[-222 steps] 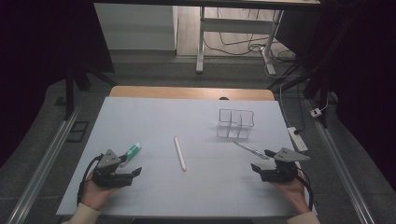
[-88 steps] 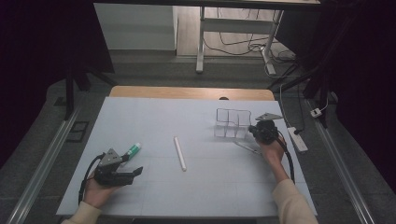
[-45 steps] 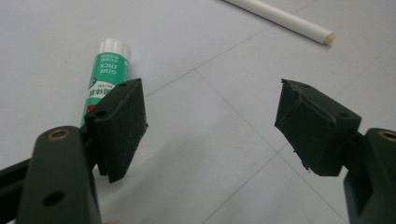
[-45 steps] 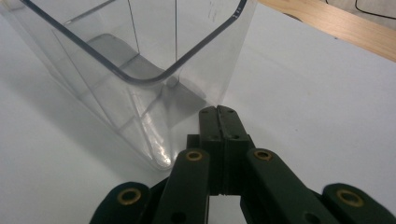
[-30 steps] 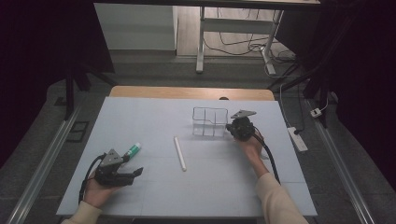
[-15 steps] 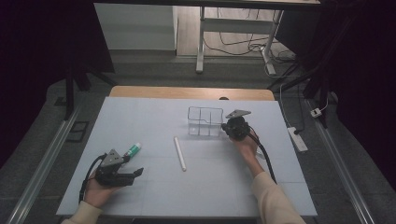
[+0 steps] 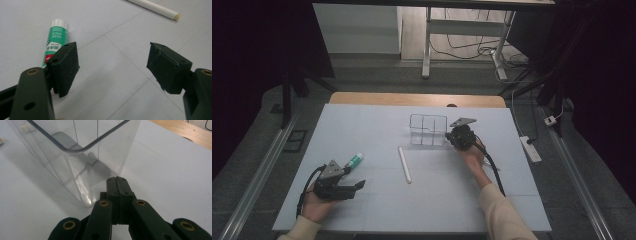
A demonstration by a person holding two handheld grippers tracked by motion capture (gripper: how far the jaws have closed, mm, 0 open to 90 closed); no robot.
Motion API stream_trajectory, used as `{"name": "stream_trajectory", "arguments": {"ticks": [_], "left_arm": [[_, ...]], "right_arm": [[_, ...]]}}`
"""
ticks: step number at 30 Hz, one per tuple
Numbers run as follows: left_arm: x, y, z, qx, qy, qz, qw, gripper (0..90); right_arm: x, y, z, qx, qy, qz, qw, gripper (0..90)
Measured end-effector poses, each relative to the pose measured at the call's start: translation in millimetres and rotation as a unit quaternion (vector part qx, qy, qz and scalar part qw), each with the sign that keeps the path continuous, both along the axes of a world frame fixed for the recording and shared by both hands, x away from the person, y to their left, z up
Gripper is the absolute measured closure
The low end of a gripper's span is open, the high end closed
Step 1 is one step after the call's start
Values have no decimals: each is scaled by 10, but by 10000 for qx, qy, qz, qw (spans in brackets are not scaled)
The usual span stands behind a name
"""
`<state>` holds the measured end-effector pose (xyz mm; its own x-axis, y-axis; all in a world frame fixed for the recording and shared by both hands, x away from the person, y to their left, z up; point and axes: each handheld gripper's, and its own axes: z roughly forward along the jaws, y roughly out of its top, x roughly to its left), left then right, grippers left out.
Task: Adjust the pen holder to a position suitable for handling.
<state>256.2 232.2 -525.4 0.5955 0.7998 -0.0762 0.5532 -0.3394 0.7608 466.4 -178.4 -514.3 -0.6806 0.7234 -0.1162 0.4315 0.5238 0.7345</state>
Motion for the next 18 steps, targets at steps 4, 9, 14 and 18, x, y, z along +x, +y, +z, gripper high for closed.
{"name": "stream_trajectory", "arguments": {"ticks": [4, 9, 14, 18], "left_arm": [[-3, -2, 0, 7, 1, -7, 10000, 253], [-3, -7, -2, 19, 5, -11, 10000, 253], [5, -13, -8, 30, 19, -11, 10000, 253], [1, -21, -5, 40, 14, -3, 10000, 253]], "right_arm": [[-3, 35, -8, -11, -4, 27, 10000, 892], [-7, 62, -10, -82, -11, 41, 10000, 892], [8, 60, -13, -51, 18, 60, 10000, 892], [21, 63, -16, -38, 8, 71, 10000, 892]]}}
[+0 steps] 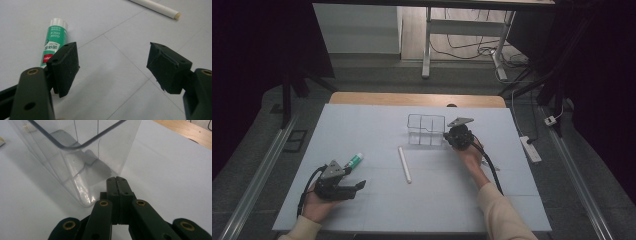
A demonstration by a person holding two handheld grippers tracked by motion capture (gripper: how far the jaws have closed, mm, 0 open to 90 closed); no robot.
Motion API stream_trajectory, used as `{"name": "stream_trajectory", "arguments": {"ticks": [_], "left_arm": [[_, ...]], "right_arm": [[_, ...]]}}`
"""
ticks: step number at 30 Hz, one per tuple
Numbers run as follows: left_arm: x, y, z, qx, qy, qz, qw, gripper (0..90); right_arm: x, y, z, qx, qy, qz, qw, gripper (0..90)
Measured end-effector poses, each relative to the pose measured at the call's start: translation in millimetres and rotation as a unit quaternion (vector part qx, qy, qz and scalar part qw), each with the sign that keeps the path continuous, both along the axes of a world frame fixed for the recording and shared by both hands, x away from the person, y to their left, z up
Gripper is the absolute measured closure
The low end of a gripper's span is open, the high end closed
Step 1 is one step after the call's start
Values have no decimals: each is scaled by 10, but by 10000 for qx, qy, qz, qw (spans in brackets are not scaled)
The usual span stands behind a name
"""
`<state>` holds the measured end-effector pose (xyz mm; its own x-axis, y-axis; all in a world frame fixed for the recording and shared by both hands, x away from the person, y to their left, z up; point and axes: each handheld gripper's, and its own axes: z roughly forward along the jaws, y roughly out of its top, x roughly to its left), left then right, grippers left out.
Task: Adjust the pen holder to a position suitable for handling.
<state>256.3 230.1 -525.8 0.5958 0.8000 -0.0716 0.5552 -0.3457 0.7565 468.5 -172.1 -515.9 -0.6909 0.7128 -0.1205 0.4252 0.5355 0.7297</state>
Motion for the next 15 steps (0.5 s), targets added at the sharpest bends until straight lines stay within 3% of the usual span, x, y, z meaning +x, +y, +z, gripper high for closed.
{"name": "stream_trajectory", "arguments": {"ticks": [8, 15], "left_arm": [[-13, 8, 11, -15, -28, 18, 10000, 253], [10, -4, 16, -32, -40, 9, 10000, 253]], "right_arm": [[2, 1, 10, 56, 19, 25, 10000, 892], [-53, -110, 128, 184, 1, -11, 9998, 892]]}}
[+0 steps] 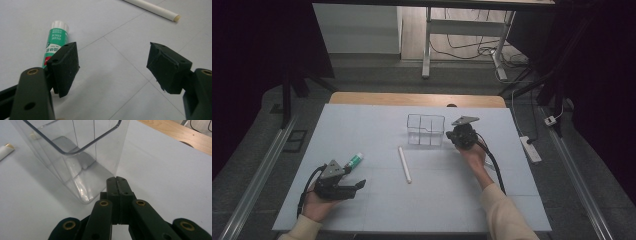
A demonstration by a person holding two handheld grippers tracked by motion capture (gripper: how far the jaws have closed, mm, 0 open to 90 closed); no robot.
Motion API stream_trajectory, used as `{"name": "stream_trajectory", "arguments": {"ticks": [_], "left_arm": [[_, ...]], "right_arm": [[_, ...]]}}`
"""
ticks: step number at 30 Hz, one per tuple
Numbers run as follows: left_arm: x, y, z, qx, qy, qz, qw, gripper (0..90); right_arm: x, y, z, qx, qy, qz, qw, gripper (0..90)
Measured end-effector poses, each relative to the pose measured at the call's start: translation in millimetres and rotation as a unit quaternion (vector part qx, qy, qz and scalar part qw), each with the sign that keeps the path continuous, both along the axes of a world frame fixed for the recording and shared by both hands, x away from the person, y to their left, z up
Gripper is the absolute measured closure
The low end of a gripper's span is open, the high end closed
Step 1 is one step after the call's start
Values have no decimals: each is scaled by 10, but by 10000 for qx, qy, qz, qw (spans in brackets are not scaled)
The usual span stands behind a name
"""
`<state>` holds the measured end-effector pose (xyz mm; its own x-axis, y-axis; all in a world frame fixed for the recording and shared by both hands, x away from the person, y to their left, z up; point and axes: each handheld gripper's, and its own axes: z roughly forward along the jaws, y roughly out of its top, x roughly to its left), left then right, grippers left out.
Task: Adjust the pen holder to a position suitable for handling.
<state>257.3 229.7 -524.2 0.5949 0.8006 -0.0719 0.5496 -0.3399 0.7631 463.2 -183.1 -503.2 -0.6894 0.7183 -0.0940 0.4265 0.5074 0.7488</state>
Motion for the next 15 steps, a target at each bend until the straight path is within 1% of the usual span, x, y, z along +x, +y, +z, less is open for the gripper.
{"name": "stream_trajectory", "arguments": {"ticks": [5, 10, 12, 13, 15], "left_arm": [[29, -22, 8, 6, -73, -12, 10000, 262], [50, -23, 1, -16, -35, -24, 10000, 262], [51, -24, 2, -22, -33, -26, 10000, 262], [50, -24, 3, -25, -32, -25, 10000, 262], [47, -25, 4, -27, -29, -20, 10000, 261]], "right_arm": [[-57, -106, 61, 107, -14, 7, 9999, 892], [-109, -215, 114, 184, 2, 131, 9997, 890], [-140, -252, 147, 241, -30, 186, 9995, 848], [-153, -271, 165, 283, -25, 204, 9994, 802], [-177, -308, 195, 394, 71, 242, 9989, 712]]}}
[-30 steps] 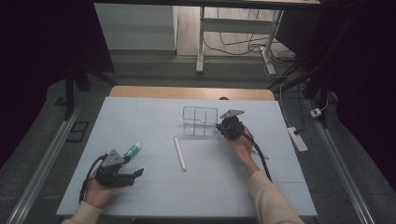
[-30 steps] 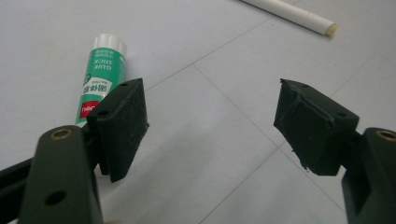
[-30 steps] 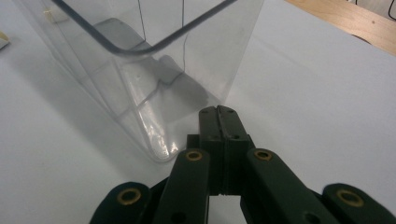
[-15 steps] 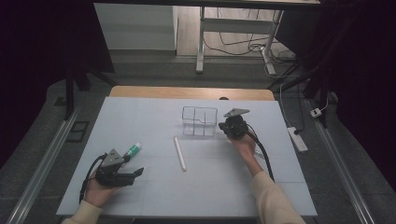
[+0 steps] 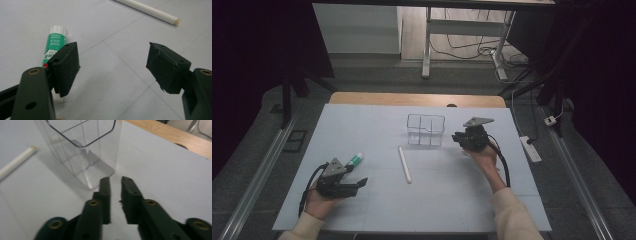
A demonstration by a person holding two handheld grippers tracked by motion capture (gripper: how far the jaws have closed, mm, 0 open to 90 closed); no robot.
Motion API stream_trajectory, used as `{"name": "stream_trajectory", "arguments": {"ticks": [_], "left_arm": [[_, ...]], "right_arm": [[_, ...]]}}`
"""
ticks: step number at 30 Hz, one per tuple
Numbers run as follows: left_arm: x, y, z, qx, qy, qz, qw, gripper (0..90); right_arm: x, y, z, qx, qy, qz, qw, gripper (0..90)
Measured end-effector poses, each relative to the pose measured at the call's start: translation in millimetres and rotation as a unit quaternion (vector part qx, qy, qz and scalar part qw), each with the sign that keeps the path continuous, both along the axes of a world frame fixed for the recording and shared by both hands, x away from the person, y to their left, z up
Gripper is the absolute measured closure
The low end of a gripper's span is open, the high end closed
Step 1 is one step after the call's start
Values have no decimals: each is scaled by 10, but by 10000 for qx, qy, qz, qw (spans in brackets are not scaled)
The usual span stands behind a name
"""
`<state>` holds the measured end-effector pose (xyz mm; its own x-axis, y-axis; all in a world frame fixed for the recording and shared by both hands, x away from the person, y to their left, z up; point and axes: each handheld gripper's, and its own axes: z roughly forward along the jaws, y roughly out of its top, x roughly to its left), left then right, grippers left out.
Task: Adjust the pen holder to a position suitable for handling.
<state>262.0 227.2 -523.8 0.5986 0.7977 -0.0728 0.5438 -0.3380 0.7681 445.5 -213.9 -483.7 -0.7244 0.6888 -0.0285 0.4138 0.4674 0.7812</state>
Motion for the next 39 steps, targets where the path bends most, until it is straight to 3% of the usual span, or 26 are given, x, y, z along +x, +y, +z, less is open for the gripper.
{"name": "stream_trajectory", "arguments": {"ticks": [2, 5, 9, 15, 39], "left_arm": [[-1, 1, 0, 6, 2, 4, 10000, 259], [4, 2, -8, 8, 27, 16, 10000, 258], [2, 7, -13, 8, 35, 17, 10000, 257], [2, 20, -19, 9, 50, 54, 10000, 256], [2, 22, -26, 57, 56, 61, 9999, 256]], "right_arm": [[-21, -37, 21, 93, 89, 125, 9998, 632], [-47, -79, 45, 9, 83, 283, 9996, 555], [-77, -123, 67, 23, 141, 387, 9991, 494], [-150, -166, 127, 35, 13, 445, 9990, 455], [-282, -488, 295, -157, 223, 468, 9985, 416]]}}
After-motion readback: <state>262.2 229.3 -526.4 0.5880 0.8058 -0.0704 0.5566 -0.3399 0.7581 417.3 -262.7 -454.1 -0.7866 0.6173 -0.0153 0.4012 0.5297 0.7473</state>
